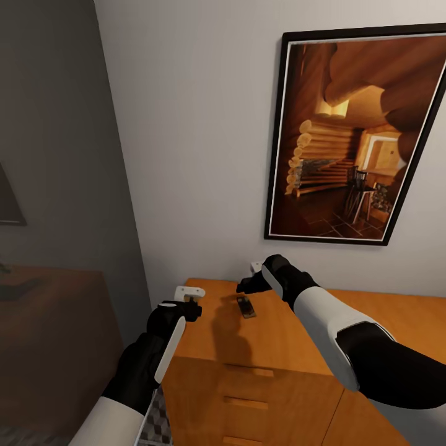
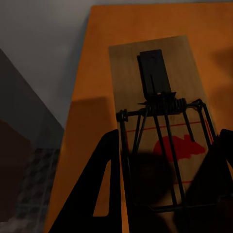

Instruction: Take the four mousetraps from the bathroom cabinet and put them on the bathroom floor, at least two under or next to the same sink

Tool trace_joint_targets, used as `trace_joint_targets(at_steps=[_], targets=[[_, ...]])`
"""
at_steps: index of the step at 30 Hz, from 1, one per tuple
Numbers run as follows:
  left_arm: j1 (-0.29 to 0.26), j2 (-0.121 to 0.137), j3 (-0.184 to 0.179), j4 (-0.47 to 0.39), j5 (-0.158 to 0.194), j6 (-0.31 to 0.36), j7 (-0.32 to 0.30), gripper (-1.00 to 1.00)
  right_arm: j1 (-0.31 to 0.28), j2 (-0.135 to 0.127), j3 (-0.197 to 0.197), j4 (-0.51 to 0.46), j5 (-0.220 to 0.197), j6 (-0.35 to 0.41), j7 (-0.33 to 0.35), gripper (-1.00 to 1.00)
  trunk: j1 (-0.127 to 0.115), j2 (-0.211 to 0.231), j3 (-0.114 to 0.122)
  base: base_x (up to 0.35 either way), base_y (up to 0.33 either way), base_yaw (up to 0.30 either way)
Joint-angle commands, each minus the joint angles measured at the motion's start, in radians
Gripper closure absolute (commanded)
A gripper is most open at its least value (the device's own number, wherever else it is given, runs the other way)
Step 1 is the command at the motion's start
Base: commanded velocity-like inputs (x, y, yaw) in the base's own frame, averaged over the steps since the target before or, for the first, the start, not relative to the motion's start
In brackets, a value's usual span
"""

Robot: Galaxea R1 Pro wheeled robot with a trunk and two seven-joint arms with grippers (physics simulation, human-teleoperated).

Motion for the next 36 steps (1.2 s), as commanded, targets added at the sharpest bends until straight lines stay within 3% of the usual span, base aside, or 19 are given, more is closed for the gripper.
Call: trace_joint_targets(at_steps=[1,12,29,36], targets=[[-0.001,0.0,-0.001,-0.001,0.007,0.003,0.009,1.0,-0.001,-0.001,0.008,-0.001,-0.009,0.004,-0.002,-1.0,0.004,-0.008,-0.005,0.0,0.0,0.0],[-0.001,0.0,-0.002,-0.001,0.007,0.004,0.009,1.0,-0.001,-0.003,0.008,-0.001,-0.008,0.004,-0.007,-1.0,0.012,-0.022,-0.011,0.0,0.0,0.0],[-0.001,0.0,-0.002,-0.001,0.007,0.002,0.009,1.0,-0.001,-0.006,0.008,-0.001,-0.009,0.004,-0.006,-1.0,0.077,-0.141,-0.064,0.0,0.0,0.0],[-0.001,0.0,-0.002,-0.001,0.006,0.002,0.009,1.0,-0.001,-0.006,0.008,-0.001,-0.009,0.004,0.001,-1.0,0.077,-0.141,-0.064,0.0,0.0,0.0]])
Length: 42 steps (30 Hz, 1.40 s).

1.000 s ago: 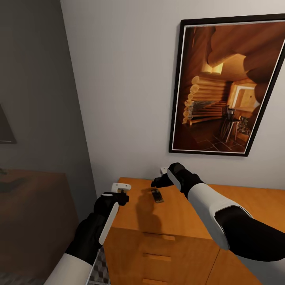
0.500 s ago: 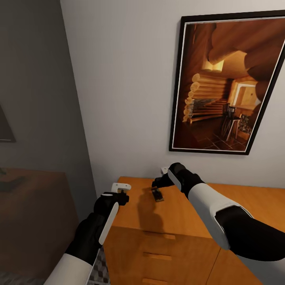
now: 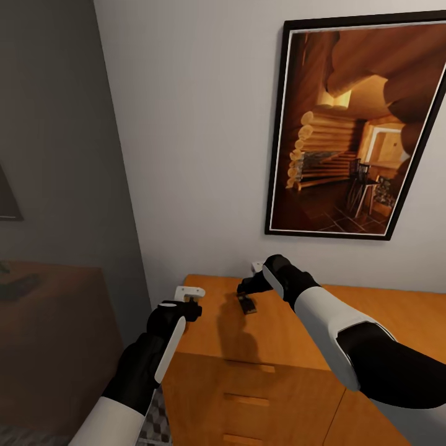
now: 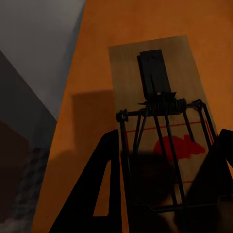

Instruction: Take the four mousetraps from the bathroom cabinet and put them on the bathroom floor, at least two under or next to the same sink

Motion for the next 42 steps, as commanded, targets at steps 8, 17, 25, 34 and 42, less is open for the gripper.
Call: trace_joint_targets(at_steps=[8,17,25,34,42], targets=[[-0.001,0.0,-0.001,-0.001,0.007,0.004,0.009,1.0,-0.001,-0.001,0.008,-0.001,-0.009,0.004,0.0,-1.0,0.004,-0.008,-0.004,0.0,0.0,0.0],[-0.001,0.0,-0.001,-0.001,0.007,0.004,0.01,1.0,-0.001,-0.001,0.008,-0.001,-0.009,0.004,0.0,-1.0,0.038,-0.071,-0.033,0.0,0.0,0.0],[-0.001,0.0,-0.001,-0.001,0.007,0.004,0.01,1.0,-0.001,-0.001,0.008,-0.001,-0.009,0.004,0.0,-1.0,0.069,-0.127,-0.058,0.0,0.0,0.0],[-0.001,0.0,-0.001,-0.001,0.007,0.004,0.01,1.0,-0.001,-0.001,0.008,-0.001,-0.009,0.004,0.0,-1.0,0.104,-0.19,-0.086,0.0,0.0,0.0],[0.0,0.0,-0.001,-0.001,0.008,0.004,0.009,1.0,-0.001,-0.001,0.008,-0.001,-0.009,0.004,0.001,-1.0,0.104,-0.19,-0.086,0.0,0.0,0.0]])
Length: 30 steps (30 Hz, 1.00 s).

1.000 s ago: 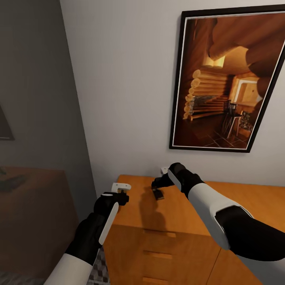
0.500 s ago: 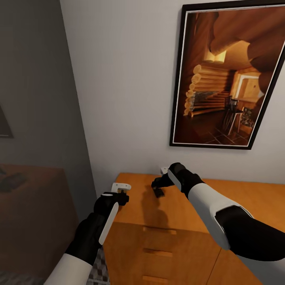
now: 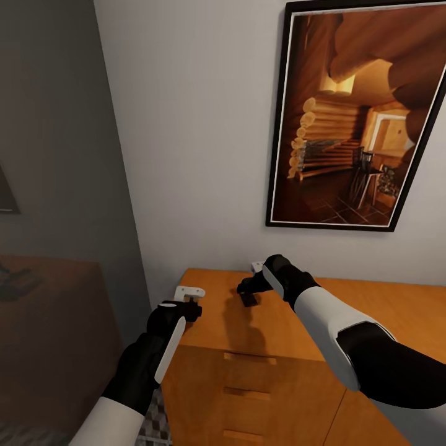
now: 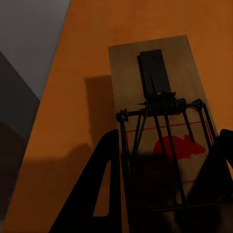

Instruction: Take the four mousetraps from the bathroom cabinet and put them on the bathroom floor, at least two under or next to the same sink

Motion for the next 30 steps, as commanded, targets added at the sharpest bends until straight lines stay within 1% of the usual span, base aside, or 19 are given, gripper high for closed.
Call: trace_joint_targets(at_steps=[1,8,12,14,16,17,18,20,22,24,30], targets=[[-0.001,0.0,-0.001,-0.001,0.008,0.004,0.009,1.0,-0.001,-0.001,0.008,-0.001,-0.009,0.004,-0.002,-1.0,0.0,-0.001,-0.001,0.0,0.0,0.0],[-0.001,0.0,-0.003,-0.009,0.011,0.01,0.011,1.0,-0.001,-0.001,0.008,-0.001,-0.009,0.004,-0.002,-1.0,0.0,-0.001,-0.001,0.0,0.0,0.0],[-0.001,0.0,-0.01,-0.03,0.012,0.016,0.011,1.0,-0.001,-0.001,0.008,-0.001,-0.009,0.004,-0.003,-1.0,0.0,-0.001,-0.001,0.0,0.0,0.0],[-0.001,0.0,-0.013,-0.057,0.012,0.024,0.011,1.0,-0.001,-0.001,0.008,-0.001,-0.009,0.004,-0.003,-1.0,0.0,-0.001,-0.001,0.0,0.0,0.0],[-0.001,0.0,-0.014,-0.091,0.013,0.049,0.011,1.0,-0.001,-0.001,0.008,-0.001,-0.009,0.004,-0.003,-1.0,0.0,-0.001,-0.001,0.0,0.0,0.0],[-0.001,0.0,-0.014,-0.113,0.015,0.074,0.01,1.0,-0.001,-0.001,0.008,-0.001,-0.009,0.004,-0.003,-1.0,0.0,-0.001,-0.001,0.0,0.0,0.0],[-0.001,0.0,-0.014,-0.123,0.018,0.087,0.01,1.0,-0.001,-0.001,0.008,-0.001,-0.009,0.004,-0.003,-1.0,0.0,-0.001,-0.001,0.0,0.0,0.0],[-0.001,0.0,-0.015,-0.147,0.038,0.124,0.01,1.0,-0.001,-0.001,0.008,-0.001,-0.009,0.004,-0.003,-1.0,0.0,-0.001,-0.001,0.0,0.0,0.0],[-0.001,0.0,-0.015,-0.155,0.056,0.136,0.01,1.0,-0.001,-0.001,0.008,-0.001,-0.009,0.004,-0.003,-1.0,0.0,-0.001,-0.001,0.0,0.0,0.0],[0.0,0.0,-0.015,-0.162,0.066,0.143,0.01,1.0,-0.001,-0.001,0.008,-0.001,-0.009,0.004,-0.003,-1.0,0.0,-0.001,-0.001,0.0,0.0,0.0],[-0.001,0.0,-0.016,-0.169,0.075,0.149,0.011,1.0,-0.001,-0.001,0.008,-0.001,-0.009,0.004,-0.003,-1.0,0.0,-0.001,-0.001,0.0,0.0,0.0]])
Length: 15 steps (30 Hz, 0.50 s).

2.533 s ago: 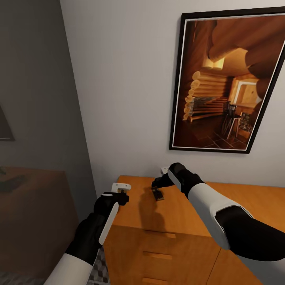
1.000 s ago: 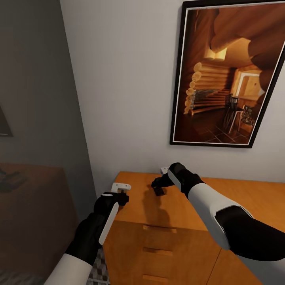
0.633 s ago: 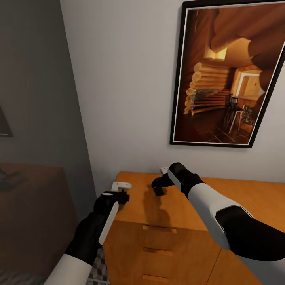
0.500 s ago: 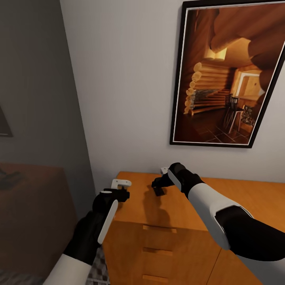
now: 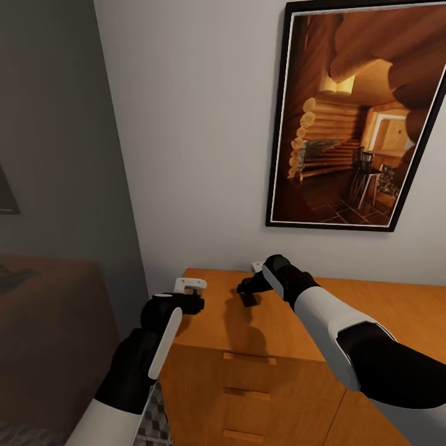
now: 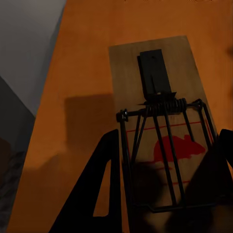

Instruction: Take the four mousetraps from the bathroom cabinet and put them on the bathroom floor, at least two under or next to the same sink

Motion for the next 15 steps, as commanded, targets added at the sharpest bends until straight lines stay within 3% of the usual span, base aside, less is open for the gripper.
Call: trace_joint_targets(at_steps=[1,9,15], targets=[[-0.001,0.0,-0.001,-0.001,0.009,0.004,0.011,1.0,-0.001,-0.001,0.008,-0.001,-0.009,0.004,-0.002,-1.0,0.0,-0.001,-0.001,0.0,0.0,0.0],[0.0,0.0,-0.001,-0.001,0.009,0.004,0.011,1.0,-0.001,-0.001,0.008,-0.001,-0.009,0.004,-0.002,-1.0,0.027,-0.05,-0.023,0.0,0.0,0.0],[-0.001,0.0,-0.001,-0.001,0.009,0.004,0.011,1.0,-0.001,-0.001,0.008,-0.001,-0.009,0.004,-0.002,-1.0,0.027,-0.05,-0.023,0.0,0.0,0.0]])
